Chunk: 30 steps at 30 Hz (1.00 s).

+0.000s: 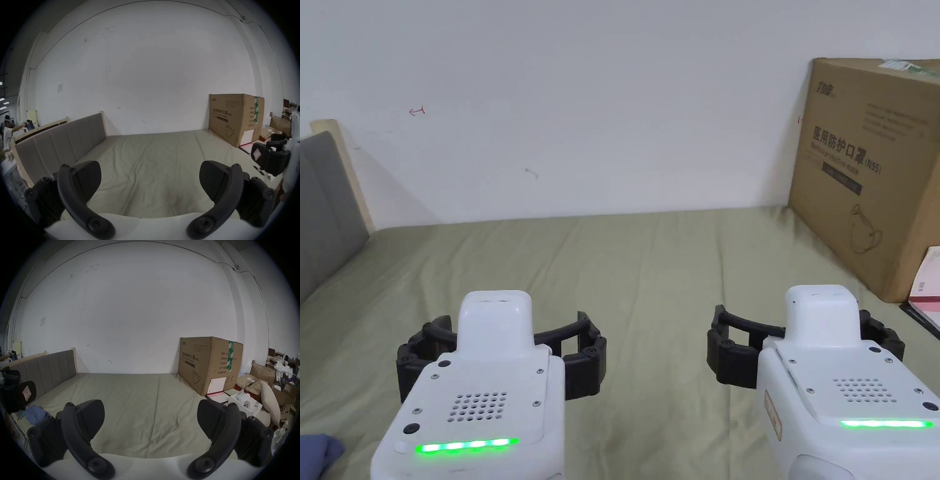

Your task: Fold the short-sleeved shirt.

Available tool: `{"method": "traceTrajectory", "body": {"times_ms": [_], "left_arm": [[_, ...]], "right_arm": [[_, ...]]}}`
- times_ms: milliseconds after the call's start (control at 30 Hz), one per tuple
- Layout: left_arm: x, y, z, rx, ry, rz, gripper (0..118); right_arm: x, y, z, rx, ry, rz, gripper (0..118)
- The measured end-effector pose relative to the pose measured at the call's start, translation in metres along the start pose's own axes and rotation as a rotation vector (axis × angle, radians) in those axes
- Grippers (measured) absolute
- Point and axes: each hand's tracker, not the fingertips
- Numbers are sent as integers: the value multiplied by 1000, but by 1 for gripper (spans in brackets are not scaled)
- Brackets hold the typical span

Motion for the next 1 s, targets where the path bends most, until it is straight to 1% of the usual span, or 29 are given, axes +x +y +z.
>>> {"method": "traceTrajectory", "body": {"times_ms": [67, 267, 400, 500, 700, 767, 867, 1000], "left_arm": [[-1, 1, -1, -27, -29, 13, 118], [5, -1, -2, -19, -25, -22, 118], [5, -1, -4, -41, -68, -5, 118], [6, -2, -8, -62, -59, -5, 118], [5, -4, -3, 2, -56, -2, 118], [4, -3, -3, -3, -59, -7, 118], [2, -1, -2, -17, -75, 21, 118], [5, -5, -1, 15, -37, 6, 118]], "right_arm": [[1, 0, 0, -3, 1, 1, 114], [2, -1, -1, -12, 6, -6, 114], [1, -1, -1, -14, 6, 7, 114], [0, -2, -1, -18, 12, 11, 114], [-1, -4, 0, -25, 15, 15, 114], [-1, -4, -1, -26, 16, 13, 114], [-1, -4, 0, -24, 15, 9, 114], [0, -4, -1, -28, 14, 9, 114]]}}
